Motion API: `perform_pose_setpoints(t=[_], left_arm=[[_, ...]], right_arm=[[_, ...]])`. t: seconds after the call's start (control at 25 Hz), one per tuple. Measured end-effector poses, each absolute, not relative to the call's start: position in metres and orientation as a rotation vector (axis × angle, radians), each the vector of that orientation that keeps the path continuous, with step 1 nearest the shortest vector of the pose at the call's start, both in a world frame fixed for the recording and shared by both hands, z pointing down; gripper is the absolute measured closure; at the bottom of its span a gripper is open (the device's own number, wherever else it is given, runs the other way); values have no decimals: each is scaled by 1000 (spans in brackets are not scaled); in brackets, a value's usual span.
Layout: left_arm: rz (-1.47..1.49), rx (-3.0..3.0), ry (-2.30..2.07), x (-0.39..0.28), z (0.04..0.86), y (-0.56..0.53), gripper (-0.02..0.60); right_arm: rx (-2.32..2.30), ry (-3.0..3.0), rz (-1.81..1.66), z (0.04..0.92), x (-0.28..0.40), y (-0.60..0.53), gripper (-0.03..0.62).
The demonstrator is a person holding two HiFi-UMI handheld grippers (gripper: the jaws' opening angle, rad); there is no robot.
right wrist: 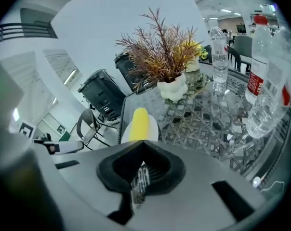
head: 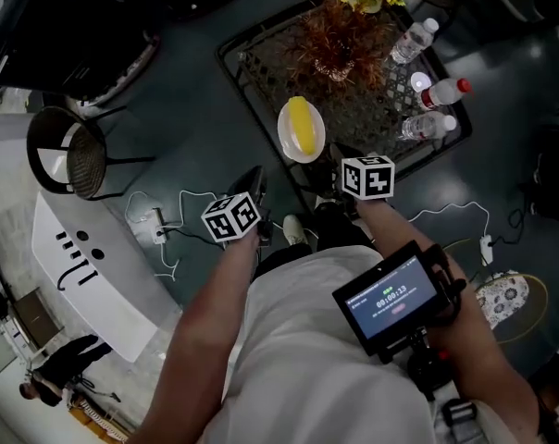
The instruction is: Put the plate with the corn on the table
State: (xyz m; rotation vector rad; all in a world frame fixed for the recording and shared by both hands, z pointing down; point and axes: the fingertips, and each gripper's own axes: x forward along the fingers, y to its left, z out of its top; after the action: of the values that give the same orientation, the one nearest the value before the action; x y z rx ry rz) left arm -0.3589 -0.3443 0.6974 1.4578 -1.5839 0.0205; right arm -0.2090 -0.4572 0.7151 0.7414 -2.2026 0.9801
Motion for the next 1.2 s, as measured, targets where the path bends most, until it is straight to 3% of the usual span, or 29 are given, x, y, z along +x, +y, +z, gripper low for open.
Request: perform_pose_setpoints(t=[0.4, 0.68, 0.96, 1.2], left_arm=[[93, 1721, -1522, -338, 637, -296, 575], [-3, 1804, -1487, -368, 588, -296, 575], [-28, 1941, -1401, -313, 558, -243, 575], [-20, 1982, -1361, -309, 548, -224, 575]], right_arm=[[715, -2388, 965, 634, -206, -401, 586], [743, -2477, 965, 582, -222, -392, 586], [808, -2587, 974, 542, -180, -330, 586], [811, -2598, 997, 536, -181, -300, 586]])
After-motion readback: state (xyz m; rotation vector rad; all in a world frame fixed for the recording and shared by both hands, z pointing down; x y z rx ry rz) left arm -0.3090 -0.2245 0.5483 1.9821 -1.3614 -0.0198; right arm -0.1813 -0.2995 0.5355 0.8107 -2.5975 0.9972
